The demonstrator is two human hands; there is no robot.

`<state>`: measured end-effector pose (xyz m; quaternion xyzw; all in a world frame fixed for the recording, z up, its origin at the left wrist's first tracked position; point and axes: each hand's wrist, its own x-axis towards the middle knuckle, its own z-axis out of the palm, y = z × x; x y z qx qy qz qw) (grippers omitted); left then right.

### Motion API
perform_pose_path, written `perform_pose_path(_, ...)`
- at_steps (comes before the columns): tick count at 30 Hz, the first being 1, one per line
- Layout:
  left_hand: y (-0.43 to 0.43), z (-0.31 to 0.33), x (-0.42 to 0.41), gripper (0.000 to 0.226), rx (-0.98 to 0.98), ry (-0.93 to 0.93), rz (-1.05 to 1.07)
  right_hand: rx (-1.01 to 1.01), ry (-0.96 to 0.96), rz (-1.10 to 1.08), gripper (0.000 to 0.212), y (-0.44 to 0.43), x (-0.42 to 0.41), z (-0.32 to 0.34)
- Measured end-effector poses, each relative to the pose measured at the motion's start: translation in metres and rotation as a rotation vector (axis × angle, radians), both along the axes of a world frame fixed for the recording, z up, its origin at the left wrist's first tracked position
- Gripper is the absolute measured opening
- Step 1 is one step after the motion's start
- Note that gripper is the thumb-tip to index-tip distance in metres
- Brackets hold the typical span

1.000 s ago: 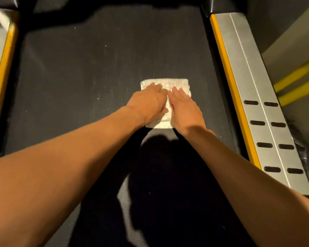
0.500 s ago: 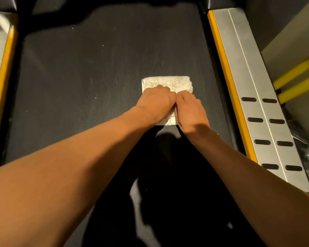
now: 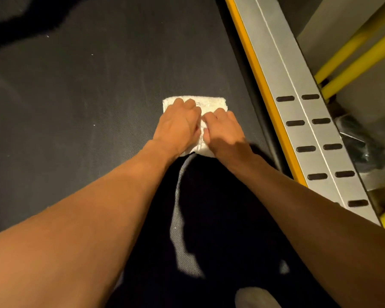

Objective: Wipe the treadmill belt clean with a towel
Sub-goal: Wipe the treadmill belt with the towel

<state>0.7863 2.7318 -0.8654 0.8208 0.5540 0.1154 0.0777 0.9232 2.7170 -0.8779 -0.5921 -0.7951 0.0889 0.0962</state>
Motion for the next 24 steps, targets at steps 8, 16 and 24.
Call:
perform_pose_path(8, -0.003, -0.009, 0.052, 0.017, 0.009, 0.020, -0.008, -0.086, -0.042, -0.154, 0.040, 0.016, 0.028, -0.006)
perform_pose_path(16, 0.017, -0.016, 0.058, 0.016, 0.053, -0.072, 0.052, -0.001, 0.027, -0.313, 0.039, 0.015, 0.034, 0.005)
perform_pose_path(24, 0.001, -0.011, 0.057, 0.013, 0.136, 0.008, 0.011, 0.142, 0.068, -0.187, 0.021, -0.002, 0.050, -0.003)
